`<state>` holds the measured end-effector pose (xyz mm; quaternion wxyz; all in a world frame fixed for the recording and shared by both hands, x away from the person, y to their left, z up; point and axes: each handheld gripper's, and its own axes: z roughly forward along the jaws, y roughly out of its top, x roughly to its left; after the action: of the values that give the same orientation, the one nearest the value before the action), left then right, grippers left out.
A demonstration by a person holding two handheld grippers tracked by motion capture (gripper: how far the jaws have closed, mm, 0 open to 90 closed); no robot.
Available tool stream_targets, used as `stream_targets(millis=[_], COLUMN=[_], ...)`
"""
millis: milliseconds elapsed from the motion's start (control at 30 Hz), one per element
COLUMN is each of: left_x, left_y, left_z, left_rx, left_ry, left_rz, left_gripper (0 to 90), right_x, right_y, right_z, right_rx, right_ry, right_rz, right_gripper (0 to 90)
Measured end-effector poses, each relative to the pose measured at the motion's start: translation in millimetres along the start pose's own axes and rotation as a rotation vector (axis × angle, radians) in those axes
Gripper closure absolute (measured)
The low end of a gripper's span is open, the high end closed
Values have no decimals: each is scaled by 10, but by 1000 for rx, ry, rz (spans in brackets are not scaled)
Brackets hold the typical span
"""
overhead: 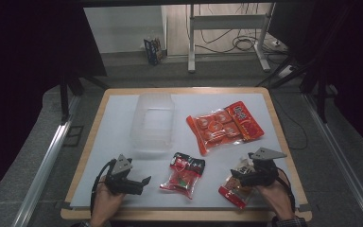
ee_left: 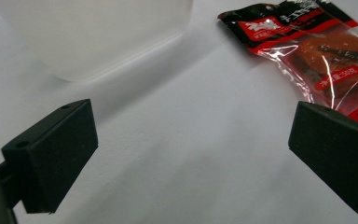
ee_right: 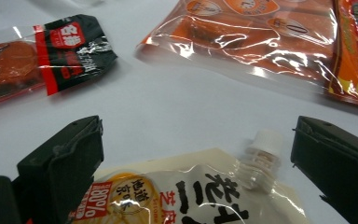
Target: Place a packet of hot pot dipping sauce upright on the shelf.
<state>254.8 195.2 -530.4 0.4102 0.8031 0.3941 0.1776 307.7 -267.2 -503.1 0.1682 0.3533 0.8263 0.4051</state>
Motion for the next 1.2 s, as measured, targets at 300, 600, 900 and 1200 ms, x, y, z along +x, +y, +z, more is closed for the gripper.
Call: stream_targets(millis=[300, 600, 900, 1200], left_x=[53, 46, 71, 41], left_y=[-1, 1, -14, -18], left_z=[-18, 13, 45, 87], left_rx=[0, 15, 32, 59], left_ry=[10, -6, -20, -13], left_rz=[-37, -34, -61, -36], left_gripper=[25, 14, 9, 7], right_x=[-94, -284, -562, -724], right_y=[24, 42, 85, 114], right_z=[13, 15, -7, 88], right_rx=[21, 21, 28, 63], right_ry=[-46, -86, -154, -186], right_rz=[-24, 9, 46, 67], right_gripper=[34, 39, 39, 12])
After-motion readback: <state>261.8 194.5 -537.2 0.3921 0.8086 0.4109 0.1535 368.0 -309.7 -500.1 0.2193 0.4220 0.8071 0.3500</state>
